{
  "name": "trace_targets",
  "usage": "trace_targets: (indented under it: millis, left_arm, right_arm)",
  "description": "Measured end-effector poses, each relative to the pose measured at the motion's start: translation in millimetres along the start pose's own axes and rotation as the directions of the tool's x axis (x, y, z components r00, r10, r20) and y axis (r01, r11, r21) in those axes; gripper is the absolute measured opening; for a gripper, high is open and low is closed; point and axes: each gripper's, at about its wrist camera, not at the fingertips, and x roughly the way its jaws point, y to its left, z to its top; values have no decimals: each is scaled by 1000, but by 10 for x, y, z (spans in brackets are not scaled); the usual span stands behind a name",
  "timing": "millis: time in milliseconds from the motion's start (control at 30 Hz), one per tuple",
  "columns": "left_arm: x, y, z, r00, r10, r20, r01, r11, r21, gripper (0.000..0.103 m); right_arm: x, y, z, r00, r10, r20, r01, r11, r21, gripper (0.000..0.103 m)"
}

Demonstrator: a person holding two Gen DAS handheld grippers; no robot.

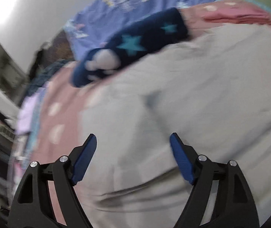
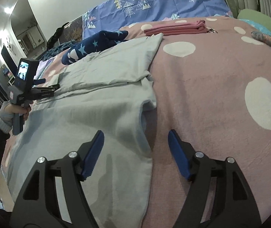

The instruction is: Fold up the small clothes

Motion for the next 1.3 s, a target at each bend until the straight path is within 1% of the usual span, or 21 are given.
trace_targets:
  millis: [33, 67, 100, 133, 167, 233, 300, 400, 433, 500, 533, 600, 667, 733, 767, 867, 1000, 1033, 1100, 1167, 1300]
  left_arm:
    - [51, 196, -19, 998, 65, -13, -65, 998, -27, 80]
    - [86, 404, -49, 994, 106, -25, -107, 992, -70, 80]
    - [100, 621, -91, 991, 132, -39, -136, 983, -124, 80]
    - [84, 917, -168, 988, 148, -52, -155, 965, -210, 80]
    - [46, 1100, -231, 988, 146, -52, -155, 949, -273, 80]
    - [-84, 1432, -430, 993, 117, -34, -120, 912, -393, 80]
    - [-209, 1539, -621, 997, 73, -11, -70, 897, -436, 82]
    - [-346, 1468, -961, 997, -75, 5, 69, 883, -464, 82]
    - [-410, 1407, -1098, 988, -155, 23, 147, 867, -476, 82]
    - [-530, 1266, -1356, 958, -282, 53, 271, 828, -491, 82]
    - [-596, 1203, -1505, 941, -333, 62, 318, 807, -497, 82]
    - [-715, 1094, -1790, 919, -388, 61, 363, 779, -512, 82]
    - [-791, 1016, -1998, 902, -427, 63, 393, 752, -529, 82]
    - [-891, 1009, -2228, 874, -479, 85, 444, 716, -539, 82]
    - [-972, 983, -2332, 864, -493, 101, 466, 707, -533, 82]
    - [-1117, 972, -2530, 822, -552, 142, 537, 668, -515, 77]
    - [-1269, 970, -2715, 773, -614, 162, 604, 633, -484, 64]
    - [-1294, 983, -2746, 763, -626, 163, 616, 626, -479, 61]
    - [-1348, 998, -2807, 742, -648, 170, 639, 606, -474, 50]
    - [-1399, 994, -2885, 710, -681, 178, 670, 575, -469, 44]
    - [-1535, 921, -3013, 670, -721, 176, 713, 560, -421, 44]
  right_arm:
    - [1, -2, -3, 1000, 4, -1, -4, 1000, 2, 73]
    - [5, 2, -2, 1000, 6, -2, -6, 1000, 1, 74]
    - [12, 12, -1, 1000, 6, -4, -6, 1000, -2, 74]
    - [17, 20, 1, 1000, 6, -6, -6, 1000, -5, 75]
    - [21, 24, 3, 1000, 6, -7, -6, 1000, -8, 76]
    - [24, 28, 2, 1000, 8, -9, -8, 1000, -12, 77]
    - [21, 21, 2, 1000, 14, -7, -14, 1000, -8, 77]
    - [10, 10, -2, 1000, 20, -4, -20, 1000, -3, 77]
    - [9, 8, -5, 1000, 22, -3, -22, 1000, -2, 77]
    - [-2, 10, -15, 1000, 24, 0, -24, 1000, 0, 77]
    - [-11, 9, -17, 1000, 27, 3, -27, 1000, 2, 77]
    - [-36, 4, -23, 999, 32, 8, -32, 999, 7, 77]
    - [-88, -12, -56, 999, 46, 5, -46, 999, 14, 77]
    - [-151, -14, -148, 997, 75, -19, -75, 997, 13, 77]
    - [-178, -1, -185, 996, 87, -31, -87, 996, 7, 77]
    - [-335, 53, -380, 985, 158, -68, -159, 987, -17, 74]
    - [-602, 52, -667, 966, 237, -99, -239, 971, -3, 69]
    - [-675, 24, -744, 961, 256, -104, -256, 967, 16, 66]
    - [-781, -30, -857, 952, 286, -108, -282, 958, 57, 61]
    - [-893, -85, -965, 942, 315, -113, -303, 946, 110, 55]
    - [-1014, -95, -1090, 931, 343, -124, -326, 935, 141, 54]
